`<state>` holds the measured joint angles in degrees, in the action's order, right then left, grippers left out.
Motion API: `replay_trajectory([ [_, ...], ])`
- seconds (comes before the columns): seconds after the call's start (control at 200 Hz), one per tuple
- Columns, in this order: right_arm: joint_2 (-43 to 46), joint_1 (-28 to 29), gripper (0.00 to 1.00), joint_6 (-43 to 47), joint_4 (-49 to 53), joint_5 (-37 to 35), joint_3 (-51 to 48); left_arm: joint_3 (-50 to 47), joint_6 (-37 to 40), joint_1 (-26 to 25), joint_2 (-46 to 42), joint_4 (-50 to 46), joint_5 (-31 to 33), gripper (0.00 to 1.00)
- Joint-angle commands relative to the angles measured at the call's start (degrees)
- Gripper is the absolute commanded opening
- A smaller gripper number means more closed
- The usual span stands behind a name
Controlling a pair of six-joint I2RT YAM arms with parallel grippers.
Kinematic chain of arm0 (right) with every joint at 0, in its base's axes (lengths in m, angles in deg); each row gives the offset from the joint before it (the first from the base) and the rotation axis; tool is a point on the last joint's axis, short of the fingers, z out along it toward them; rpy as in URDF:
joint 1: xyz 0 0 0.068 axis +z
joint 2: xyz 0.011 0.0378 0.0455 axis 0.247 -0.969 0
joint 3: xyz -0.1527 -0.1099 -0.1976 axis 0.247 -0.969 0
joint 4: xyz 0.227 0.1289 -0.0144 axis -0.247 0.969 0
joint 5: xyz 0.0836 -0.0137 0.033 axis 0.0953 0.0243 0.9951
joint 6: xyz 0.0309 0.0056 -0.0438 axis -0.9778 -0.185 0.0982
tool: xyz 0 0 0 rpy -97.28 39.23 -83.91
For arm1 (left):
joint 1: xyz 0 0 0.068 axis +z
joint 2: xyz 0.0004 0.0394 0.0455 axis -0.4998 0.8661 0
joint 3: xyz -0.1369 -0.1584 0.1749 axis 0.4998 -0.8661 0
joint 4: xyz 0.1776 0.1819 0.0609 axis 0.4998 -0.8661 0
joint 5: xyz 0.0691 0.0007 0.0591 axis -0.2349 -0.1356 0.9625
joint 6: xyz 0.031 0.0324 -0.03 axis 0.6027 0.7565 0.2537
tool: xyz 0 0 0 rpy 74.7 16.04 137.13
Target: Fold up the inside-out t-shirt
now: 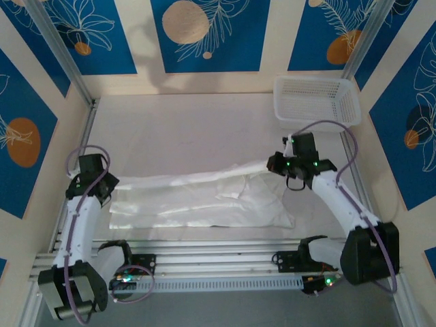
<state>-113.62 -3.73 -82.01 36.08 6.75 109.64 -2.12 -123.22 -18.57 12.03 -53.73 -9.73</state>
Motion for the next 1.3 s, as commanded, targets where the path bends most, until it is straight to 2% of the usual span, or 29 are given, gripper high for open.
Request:
replay_trajectory([
  [0.0, 5.6, 0.42, 0.0, -5.58, -0.88, -0.23, -7.67, -5.39, -3.83, 0.62, -3.04, -0.17, -0.41, 0.0],
  [0.1, 10.09, 0.51, 0.01, -8.69, 0.0, -1.14, -13.34, -10.22, -5.23, 0.63, -4.02, 2.81, 0.51, 0.0],
  [0.16, 13.07, 0.51, 0.01, -10.45, 0.68, -1.22, -15.57, -11.48, -5.36, 0.63, -3.5, 3.99, 0.72, 0.1],
  [0.225, 16.33, 0.58, 0.03, -12.26, 0.89, 0.03, -17.34, -11.73, -5.32, 0.67, -3.15, 4.93, 0.82, 0.25],
  [0.28, 18.73, 0.64, 0.12, -12.87, 1.2, 1.64, -18.21, -11.13, -4.89, 0.66, -3.3, 5.1, 0.86, 0.35],
  [0.345, 20.65, 0.67, 0.3, -13.02, 3.91, 1.28, -17.1, -9.72, -3.74, 0.63, -3.85, 4.82, 0.35, 0.41],
  [0.45, 21.47, 1.57, 0.34, -10.73, 4.85, -1.46, -13.54, -6.98, -0.4, 0.51, -4.78, 5.04, -4.83, 0.43],
  [0.55, 13.76, 4.9, 0.35, -7.21, 5.43, -5.14, -8.52, -5.23, 1.5, -1.63, -5.09, 6.28, -12.8, 0.43],
  [0.63, 5.25, 8.99, 0.41, -3.8, 4.82, -8.67, -4.46, -5.04, 3.52, -5.76, -5.65, 7.93, -18.06, 0.44],
  [0.715, -3.2, 10.55, 0.51, -1.63, 5.61, -14.19, -0.91, -4.97, 6.11, -11.69, -6.52, 8.78, -20.65, 0.48],
  [0.84, -11.85, 9.18, 0.56, -1.8, 5.7, -19.62, 1.18, -5.79, 9.17, -19.38, -8.04, 9.33, -21.55, 0.57],
  [0.935, -15.06, 9.21, 0.57, -0.92, 4.22, -16.17, 2.68, -7.21, 10.83, -21.71, -9.02, 10.34, -22.0, 0.62],
  [1.155, -17.14, 16.85, 0.54, -0.17, -2.83, -8.81, 6.26, -7.53, 13.19, -23.4, -6.73, 12.72, -24.14, 0.75],
  [1.295, -23.33, 19.03, 0.6, 0.98, -2.73, -11.29, 10.95, -7.03, 13.94, -24.5, -6.35, 12.47, -24.47, 0.82],
])
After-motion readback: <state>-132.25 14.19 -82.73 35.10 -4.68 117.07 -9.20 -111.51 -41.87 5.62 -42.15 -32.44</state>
